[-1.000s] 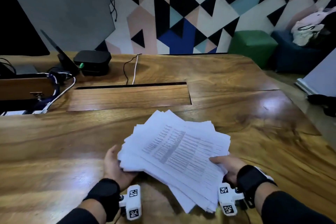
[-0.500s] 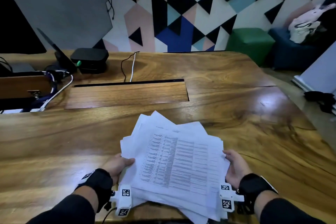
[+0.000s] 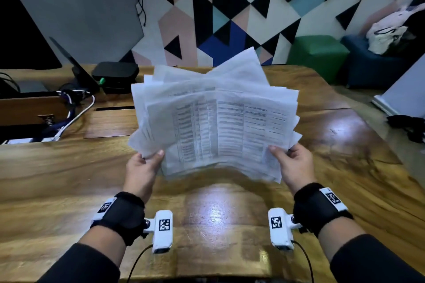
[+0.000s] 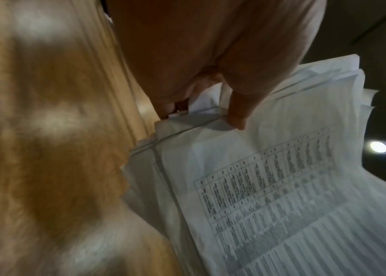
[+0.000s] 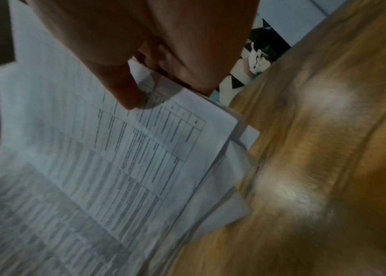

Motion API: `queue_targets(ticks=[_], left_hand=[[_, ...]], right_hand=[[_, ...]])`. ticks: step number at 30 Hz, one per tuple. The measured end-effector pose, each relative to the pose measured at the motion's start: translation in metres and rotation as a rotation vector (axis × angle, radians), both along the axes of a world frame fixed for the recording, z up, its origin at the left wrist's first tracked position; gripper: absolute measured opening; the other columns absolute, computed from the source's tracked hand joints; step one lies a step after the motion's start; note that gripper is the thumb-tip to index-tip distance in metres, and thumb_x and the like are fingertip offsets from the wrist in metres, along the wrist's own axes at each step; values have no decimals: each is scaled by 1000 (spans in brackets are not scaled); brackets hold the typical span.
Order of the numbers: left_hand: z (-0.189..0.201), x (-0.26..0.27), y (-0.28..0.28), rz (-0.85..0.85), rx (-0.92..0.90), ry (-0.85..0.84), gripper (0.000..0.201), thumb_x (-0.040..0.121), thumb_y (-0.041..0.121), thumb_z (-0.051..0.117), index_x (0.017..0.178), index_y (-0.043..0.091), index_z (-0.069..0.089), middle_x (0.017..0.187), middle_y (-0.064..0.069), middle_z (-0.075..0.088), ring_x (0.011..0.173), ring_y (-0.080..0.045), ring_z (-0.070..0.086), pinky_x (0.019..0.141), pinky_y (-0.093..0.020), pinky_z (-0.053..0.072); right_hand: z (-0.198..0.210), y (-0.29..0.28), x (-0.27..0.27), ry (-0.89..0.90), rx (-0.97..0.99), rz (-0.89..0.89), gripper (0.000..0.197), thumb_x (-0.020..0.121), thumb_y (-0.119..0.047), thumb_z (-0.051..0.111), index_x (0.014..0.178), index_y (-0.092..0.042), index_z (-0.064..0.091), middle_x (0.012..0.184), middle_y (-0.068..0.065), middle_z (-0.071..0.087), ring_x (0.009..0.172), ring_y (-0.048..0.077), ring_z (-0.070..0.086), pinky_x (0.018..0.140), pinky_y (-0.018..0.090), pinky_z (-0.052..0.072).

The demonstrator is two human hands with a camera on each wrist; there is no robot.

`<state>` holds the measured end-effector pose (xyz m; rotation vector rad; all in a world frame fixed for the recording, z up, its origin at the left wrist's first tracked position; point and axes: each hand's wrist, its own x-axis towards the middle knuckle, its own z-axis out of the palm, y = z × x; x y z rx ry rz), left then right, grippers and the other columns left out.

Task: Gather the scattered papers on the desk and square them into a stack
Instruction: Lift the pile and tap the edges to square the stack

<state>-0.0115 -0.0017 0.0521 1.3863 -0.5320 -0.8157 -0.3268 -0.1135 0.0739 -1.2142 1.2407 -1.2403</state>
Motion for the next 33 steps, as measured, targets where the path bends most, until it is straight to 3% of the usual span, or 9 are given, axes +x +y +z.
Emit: queue_targets(ticks=[3,6,10,13,16,20,24,29,33], left_hand=[[2,7,0,21,-20,-38,11,88,-1,65,95,7,67,78,4,78,73,-9,72,69,-21,59],[-20,7,7,9,80,-57,18,80,-3,73,95,5,68,75,4,77,78,-21,69,64,-22,58],[-49,0,16,0,180,43,20,82,-2,72,98,8,68,105,-23,72,90,-32,67,87,-46,54],[-48,-7,16,9,150,-6,16,88,-2,66,96,11,66,104,-23,70,95,-32,65,93,-57,50],[-29,-7,9,53,36,-64,18,89,-2,63,99,13,66,102,-17,72,91,-25,66,89,-47,53],[-14,0,3,112,-60,-143,24,86,-7,65,99,12,67,75,15,76,71,1,67,70,-16,56],[-32,-2,10,88,37,-135,29,84,-12,61,81,16,68,72,6,71,78,-18,60,63,-19,52],[-44,-7,7,93,61,-10,28,84,-12,61,96,12,68,83,2,71,86,-22,61,65,-17,54],[-28,-1,2,95,-2,-52,28,86,-11,60,104,10,66,87,-1,69,80,-15,62,69,-19,54]], right_hand=[[5,1,-1,5,-70,-2,15,81,7,67,88,-7,69,61,-26,69,61,-13,61,59,8,49],[-22,5,-4,62,25,-30,18,77,6,68,73,-11,64,55,-23,67,53,-11,56,56,15,49],[-54,15,-4,97,169,-43,25,83,8,60,73,-14,66,58,-13,69,55,3,63,52,16,50],[-60,15,-5,144,153,-29,21,84,2,62,73,-15,69,63,-8,71,58,8,63,61,26,51],[-43,8,-2,110,41,-92,22,84,1,64,70,-15,66,57,-16,67,53,-3,55,56,17,49],[-17,4,4,25,-117,-157,17,81,6,65,71,-8,63,50,-15,57,49,-5,48,50,9,42],[-28,13,6,21,-46,-157,13,79,7,65,78,-6,64,59,-15,62,49,-12,52,52,5,43],[-37,10,8,87,99,-163,19,79,6,67,70,-11,65,48,-18,60,44,-15,52,45,3,40],[-27,0,9,99,44,-166,23,78,2,67,63,-14,61,63,-3,58,50,-5,48,53,20,43]])
